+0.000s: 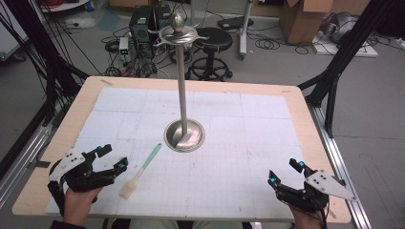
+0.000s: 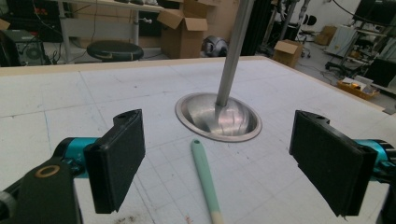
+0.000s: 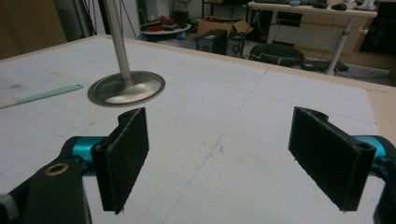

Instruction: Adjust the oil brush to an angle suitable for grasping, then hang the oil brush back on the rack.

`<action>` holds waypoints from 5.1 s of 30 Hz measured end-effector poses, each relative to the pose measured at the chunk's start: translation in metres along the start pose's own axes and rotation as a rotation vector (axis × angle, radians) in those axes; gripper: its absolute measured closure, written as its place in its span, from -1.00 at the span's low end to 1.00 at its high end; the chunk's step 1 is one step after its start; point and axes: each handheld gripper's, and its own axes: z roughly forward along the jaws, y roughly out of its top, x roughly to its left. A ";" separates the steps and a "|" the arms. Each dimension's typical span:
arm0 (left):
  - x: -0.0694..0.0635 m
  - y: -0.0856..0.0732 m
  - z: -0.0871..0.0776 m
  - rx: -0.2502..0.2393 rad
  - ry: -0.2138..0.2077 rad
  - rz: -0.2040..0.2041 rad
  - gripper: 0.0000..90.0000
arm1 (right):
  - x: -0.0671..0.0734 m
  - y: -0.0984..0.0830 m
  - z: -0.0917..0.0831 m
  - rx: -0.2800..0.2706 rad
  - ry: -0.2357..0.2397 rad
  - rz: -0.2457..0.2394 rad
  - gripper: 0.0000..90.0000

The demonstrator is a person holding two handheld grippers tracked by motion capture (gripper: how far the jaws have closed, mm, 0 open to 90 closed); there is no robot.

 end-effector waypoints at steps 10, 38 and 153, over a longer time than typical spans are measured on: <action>-0.003 -0.001 0.005 0.019 -0.009 0.009 -0.55 | 0.000 -0.001 0.000 0.007 0.001 -0.007 -0.58; -0.004 -0.022 0.036 0.356 -0.031 0.004 -0.12 | 0.003 -0.002 0.002 0.031 0.009 -0.042 -0.58; -0.106 0.028 0.031 -0.053 -0.599 0.169 0.82 | 0.127 0.054 0.061 -0.092 0.676 -0.112 -0.58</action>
